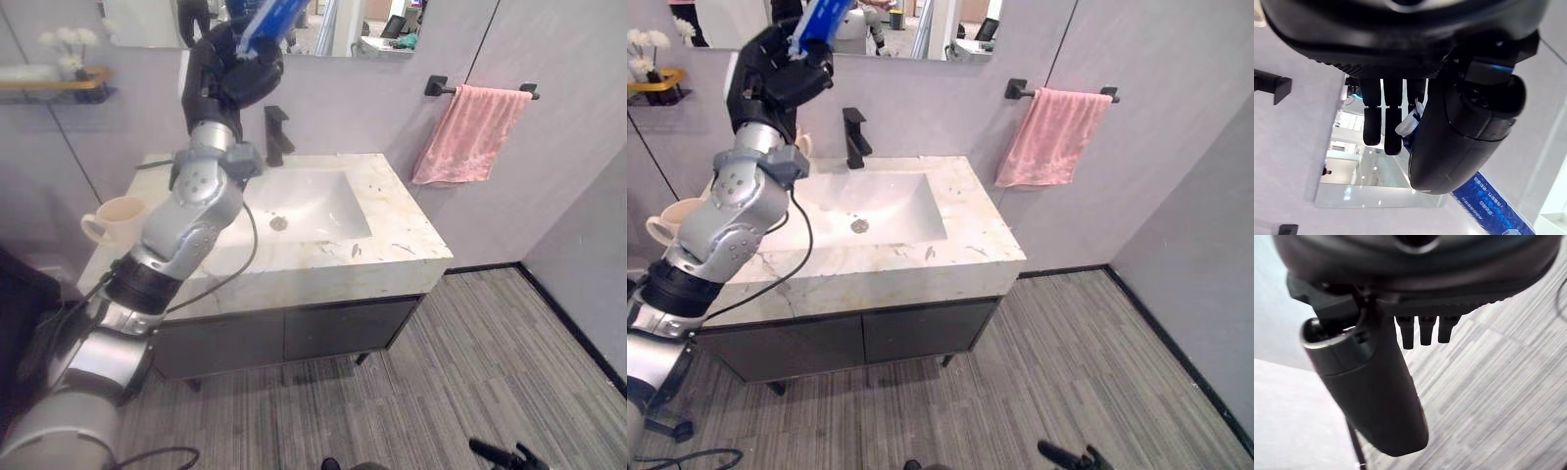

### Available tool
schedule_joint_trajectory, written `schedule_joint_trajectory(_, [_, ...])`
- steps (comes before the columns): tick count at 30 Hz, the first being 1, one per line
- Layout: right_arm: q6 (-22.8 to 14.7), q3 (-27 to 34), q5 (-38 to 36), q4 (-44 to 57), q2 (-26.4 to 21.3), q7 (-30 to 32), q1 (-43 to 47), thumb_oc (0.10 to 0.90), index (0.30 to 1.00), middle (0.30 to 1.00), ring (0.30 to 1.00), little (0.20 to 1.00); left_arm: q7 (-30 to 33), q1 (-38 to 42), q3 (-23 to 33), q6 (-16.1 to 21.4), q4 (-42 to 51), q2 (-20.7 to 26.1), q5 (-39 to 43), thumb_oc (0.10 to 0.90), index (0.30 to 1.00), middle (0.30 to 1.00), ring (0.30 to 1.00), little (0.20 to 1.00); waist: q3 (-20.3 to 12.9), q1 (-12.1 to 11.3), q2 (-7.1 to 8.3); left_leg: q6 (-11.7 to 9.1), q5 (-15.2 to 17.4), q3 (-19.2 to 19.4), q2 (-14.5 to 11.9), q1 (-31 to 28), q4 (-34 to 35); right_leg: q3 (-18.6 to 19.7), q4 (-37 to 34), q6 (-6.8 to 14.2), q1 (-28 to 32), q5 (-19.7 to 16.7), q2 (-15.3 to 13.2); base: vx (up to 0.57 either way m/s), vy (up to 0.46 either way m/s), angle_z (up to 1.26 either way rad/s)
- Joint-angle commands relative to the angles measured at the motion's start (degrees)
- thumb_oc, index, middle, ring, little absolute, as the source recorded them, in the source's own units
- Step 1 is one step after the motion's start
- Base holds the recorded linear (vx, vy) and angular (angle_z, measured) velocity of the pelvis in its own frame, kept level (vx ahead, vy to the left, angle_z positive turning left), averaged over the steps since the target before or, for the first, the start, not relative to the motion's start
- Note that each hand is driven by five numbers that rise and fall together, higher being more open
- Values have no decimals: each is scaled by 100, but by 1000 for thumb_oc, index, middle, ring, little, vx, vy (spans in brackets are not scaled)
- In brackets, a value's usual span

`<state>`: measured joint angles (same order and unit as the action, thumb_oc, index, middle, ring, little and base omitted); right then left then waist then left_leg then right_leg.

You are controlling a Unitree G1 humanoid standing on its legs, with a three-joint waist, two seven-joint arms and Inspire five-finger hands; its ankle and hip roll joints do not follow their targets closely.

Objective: Organize the bathroom.

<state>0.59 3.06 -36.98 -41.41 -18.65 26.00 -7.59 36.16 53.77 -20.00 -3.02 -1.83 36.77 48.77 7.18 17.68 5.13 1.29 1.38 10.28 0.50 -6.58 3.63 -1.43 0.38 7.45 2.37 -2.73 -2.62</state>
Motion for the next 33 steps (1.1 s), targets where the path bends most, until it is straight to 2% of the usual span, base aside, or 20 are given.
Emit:
schedule_joint_trajectory(1, [-722,1050,212,1159,-1087,520,57,800,900,900,900,900,-243,1431,-146,518,-737,635,275,400,300,300,300,300,-578,129,-144,100,302,167,141,-209,-74,112,524,384,-474,-77,327,30,-17,-10])
schedule_joint_trajectory(3, [-752,1412,155,1829,-1408,464,235,800,900,900,900,900,-279,1627,-189,463,-928,788,464,400,300,300,300,300,-614,132,-201,103,332,173,149,-240,-53,134,506,394,-424,9,345,13,-2,-5])
schedule_joint_trajectory(5, [-626,1633,213,2382,-1818,436,515,800,900,900,900,900,-276,1820,-285,409,-1062,859,555,400,300,300,300,300,-634,107,-245,108,368,163,166,-253,-38,139,474,392,-392,89,357,4,21,-10])
schedule_joint_trajectory(8, [-444,1667,505,2991,-2600,634,1182,800,900,900,900,900,-134,2125,-491,368,-1198,822,682,400,300,300,300,300,-650,35,-283,98,376,119,193,-243,-2,136,477,409,-391,138,354,-29,25,-21])
schedule_joint_trajectory(9, [-493,1644,566,3015,-2685,644,1291,800,900,900,900,900,-130,2190,-520,367,-1245,821,701,400,300,300,300,300,-648,23,-281,86,338,139,195,-214,3,146,468,402,-422,96,354,-15,34,-20])
schedule_joint_trajectory(10, [-372,1553,851,3117,-3124,743,1780,800,900,900,900,900,-114,2337,-633,344,-1395,752,723,400,300,300,300,300,-666,3,-289,76,360,98,201,-246,32,127,470,421,-402,146,352,-26,20,-14])
schedule_joint_trajectory(12, [-336,1333,1287,3200,-3601,837,2448,800,900,900,900,900,-96,2505,-722,340,-1566,673,711,400,300,300,300,300,-665,-22,-298,51,333,75,204,-246,66,113,448,425,-394,171,355,-36,42,-10])
schedule_joint_trajectory(13, [-208,1154,1327,3252,-3830,862,2856,800,900,900,900,900,-97,2586,-762,339,-1660,629,690,400,300,300,300,300,-668,-45,-284,34,295,82,203,-229,63,105,439,410,-401,156,351,-44,63,-8])
schedule_joint_trajectory(15, [-219,721,1457,3367,-4126,849,3600,800,900,900,900,900,-46,2707,-824,347,-1769,559,703,400,300,300,300,300,-673,-76,-293,23,307,57,211,-240,75,81,429,404,-367,224,345,-35,57,-9])
schedule_joint_trajectory(18, [-194,221,1278,3466,-4218,660,4354,800,900,900,900,900,10,2776,-875,353,-1825,521,676,400,300,300,300,300,-686,-108,-302,9,287,48,214,-235,98,56,404,384,-330,250,336,-40,44,-9])
schedule_joint_trajectory(20, [-307,-280,645,3471,-4158,146,5131,800,900,900,900,900,50,2868,-949,354,-1912,475,684,400,300,300,300,300,-735,-198,-285,-25,215,29,217,-180,119,20,333,356,-306,207,319,-60,38,-6])
schedule_joint_trajectory(21, [-341,-402,465,3438,-4144,25,5303,800,900,900,900,900,38,2884,-946,358,-1942,483,692,400,300,300,300,300,-742,-199,-294,-30,211,27,218,-166,120,16,319,353,-306,204,316,-43,30,-6])
schedule_joint_trajectory(23, [-349,-709,-346,3491,-3953,-415,5798,800,900,900,900,900,-58,2916,-949,400,-2063,480,717,400,300,300,300,300,-772,-270,-282,-45,186,26,211,-133,118,-35,282,338,-282,207,293,-48,26,-2])
schedule_joint_trajectory(24, [-354,-745,-443,3476,-3946,-465,5852,800,900,900,900,900,-69,2921,-943,404,-2077,490,720,400,300,300,300,300,-772,-266,-287,-47,183,29,211,-128,118,-34,278,337,-284,205,292,-50,20,-3])
schedule_joint_trajectory(26, [-324,-1005,-1152,3460,-3689,-778,6305,800,900,900,900,900,-248,2970,-991,512,-2290,486,737,400,300,300,300,300,-803,-341,-288,-58,174,48,205,-107,117,-93,247,321,-256,219,273,-57,21,-2])
schedule_joint_trajectory(30, [-65,-1282,-2122,3364,-3449,-1070,6813,800,900,900,900,900,-441,3068,-1072,622,-2498,527,863,400,300,300,300,300,-851,-423,-302,-80,156,46,212,-66,118,-128,182,308,-212,223,265,-36,8,-5])
schedule_joint_trajectory(33, [174,-1518,-3060,3261,-3064,-1358,7188,800,900,900,900,900,-586,3105,-1179,710,-2615,517,977,400,300,300,300,300,-910,-521,-320,-100,128,38,220,-15,118,-185,109,289,-171,224,258,-34,-7,-4])
